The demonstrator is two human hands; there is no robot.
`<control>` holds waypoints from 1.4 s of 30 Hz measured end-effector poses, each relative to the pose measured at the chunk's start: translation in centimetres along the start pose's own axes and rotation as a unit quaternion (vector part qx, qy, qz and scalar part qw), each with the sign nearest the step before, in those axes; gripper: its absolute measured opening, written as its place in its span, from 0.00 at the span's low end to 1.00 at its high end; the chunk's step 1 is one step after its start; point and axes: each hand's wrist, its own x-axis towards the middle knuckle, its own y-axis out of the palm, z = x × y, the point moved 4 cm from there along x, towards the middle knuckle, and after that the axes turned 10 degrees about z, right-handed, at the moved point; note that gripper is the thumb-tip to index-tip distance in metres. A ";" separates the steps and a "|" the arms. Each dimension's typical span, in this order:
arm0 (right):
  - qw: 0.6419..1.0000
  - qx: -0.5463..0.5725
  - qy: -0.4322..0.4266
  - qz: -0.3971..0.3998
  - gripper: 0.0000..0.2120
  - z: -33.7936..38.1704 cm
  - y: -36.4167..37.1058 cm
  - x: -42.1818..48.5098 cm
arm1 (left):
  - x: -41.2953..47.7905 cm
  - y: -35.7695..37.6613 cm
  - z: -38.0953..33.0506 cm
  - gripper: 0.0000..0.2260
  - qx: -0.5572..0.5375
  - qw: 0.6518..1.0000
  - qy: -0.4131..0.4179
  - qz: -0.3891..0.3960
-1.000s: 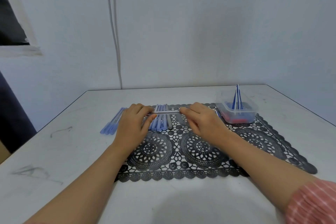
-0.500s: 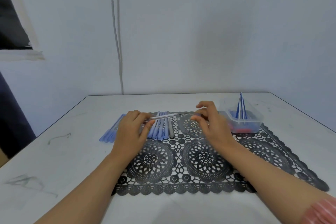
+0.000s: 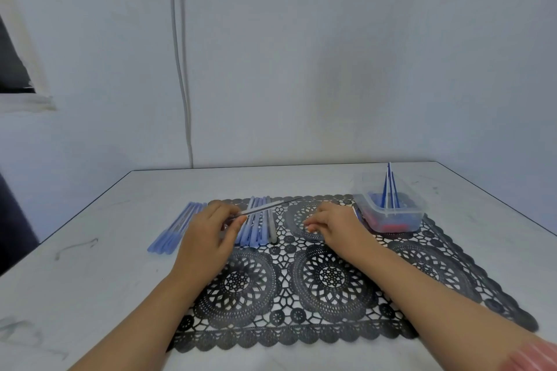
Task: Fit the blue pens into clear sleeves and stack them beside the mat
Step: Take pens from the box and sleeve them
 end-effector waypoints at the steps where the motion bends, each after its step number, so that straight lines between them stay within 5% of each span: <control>1: 1.000 -0.004 -0.001 0.002 0.10 -0.1 0.1 0.0 | 0.0 0.1 0.0 0.15 -0.006 1.000 -0.001 0.007; 14: 0.995 -0.065 0.049 0.055 0.15 -0.3 0.2 -0.1 | -0.1 0.0 0.0 0.14 -0.029 0.999 -0.013 0.022; 18: 0.998 -0.042 0.043 0.031 0.13 -0.3 0.0 -0.3 | -0.2 0.1 0.1 0.04 -0.016 0.999 -0.014 0.028; 28: 0.974 -0.008 -0.086 -0.209 0.22 1.1 -1.9 -1.1 | -0.2 0.0 -0.2 0.07 0.005 0.999 -0.005 0.054; 35: 0.969 -0.087 -0.197 -0.124 0.22 3.8 -0.2 -1.2 | -0.1 0.2 -0.4 0.03 0.030 0.998 -0.008 0.060; 42: 0.964 -0.146 -0.199 -0.103 0.20 3.7 0.5 -1.1 | -0.1 0.2 -0.5 0.04 0.041 0.997 -0.005 0.059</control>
